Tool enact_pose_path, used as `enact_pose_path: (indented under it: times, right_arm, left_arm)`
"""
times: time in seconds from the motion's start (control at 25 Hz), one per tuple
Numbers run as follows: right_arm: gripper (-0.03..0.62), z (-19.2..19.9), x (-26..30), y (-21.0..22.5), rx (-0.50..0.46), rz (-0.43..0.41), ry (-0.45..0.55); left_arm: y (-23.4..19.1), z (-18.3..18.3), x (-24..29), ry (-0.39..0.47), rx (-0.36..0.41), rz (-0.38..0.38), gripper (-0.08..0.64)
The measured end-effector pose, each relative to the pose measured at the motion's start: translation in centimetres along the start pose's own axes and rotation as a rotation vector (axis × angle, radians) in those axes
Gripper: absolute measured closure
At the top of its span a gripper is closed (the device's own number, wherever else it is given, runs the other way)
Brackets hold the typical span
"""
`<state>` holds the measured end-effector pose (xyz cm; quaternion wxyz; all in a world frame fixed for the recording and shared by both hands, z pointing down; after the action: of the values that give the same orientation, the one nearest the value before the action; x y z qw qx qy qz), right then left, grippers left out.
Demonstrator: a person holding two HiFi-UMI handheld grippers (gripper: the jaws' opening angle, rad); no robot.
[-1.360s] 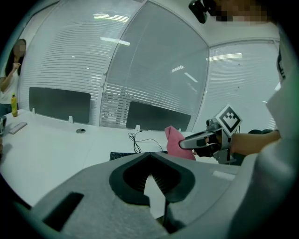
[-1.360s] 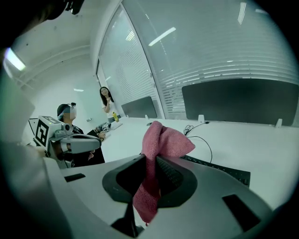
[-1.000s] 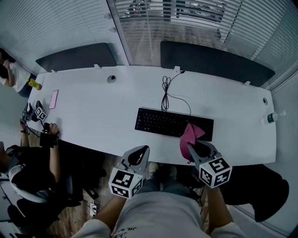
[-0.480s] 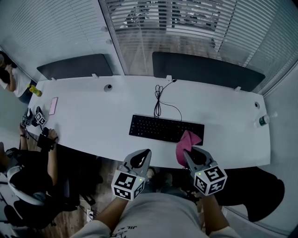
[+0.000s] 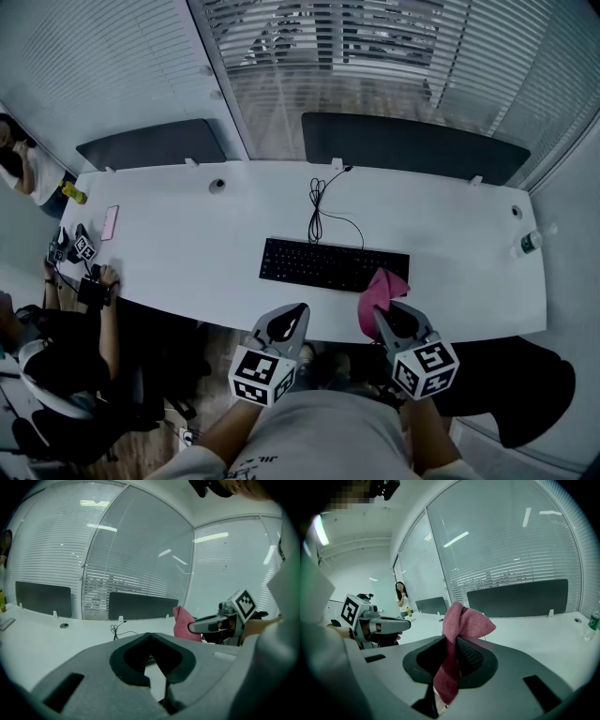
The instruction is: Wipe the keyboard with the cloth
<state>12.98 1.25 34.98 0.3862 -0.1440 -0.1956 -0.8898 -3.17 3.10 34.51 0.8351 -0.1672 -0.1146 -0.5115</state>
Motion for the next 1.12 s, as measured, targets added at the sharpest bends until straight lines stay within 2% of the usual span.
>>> enact_pose_path:
  times: [0.32, 1.12]
  right_arm:
    - [0.531, -0.58, 0.44, -0.36, -0.035, -0.009, 0.0]
    - [0.531, -0.98, 0.67, -0.12, -0.035, -0.004, 0.001]
  left_arm:
    - [0.06, -0.17, -0.08, 0.002, 0.013, 0.004, 0.549]
    - [-0.36, -0.34, -0.15, -0.004, 0.01, 0.0, 0.549]
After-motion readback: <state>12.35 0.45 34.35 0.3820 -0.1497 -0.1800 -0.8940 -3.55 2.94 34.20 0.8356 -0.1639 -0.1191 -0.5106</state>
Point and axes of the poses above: the fingertips, and each gripper's own axes: x forward along the fingers, y to its right, z out of its underside, the point moved 2 cm from there along -x, backward along the fingers, and after that the axes turned 3 degrees about -z, right-handed, at the moved point
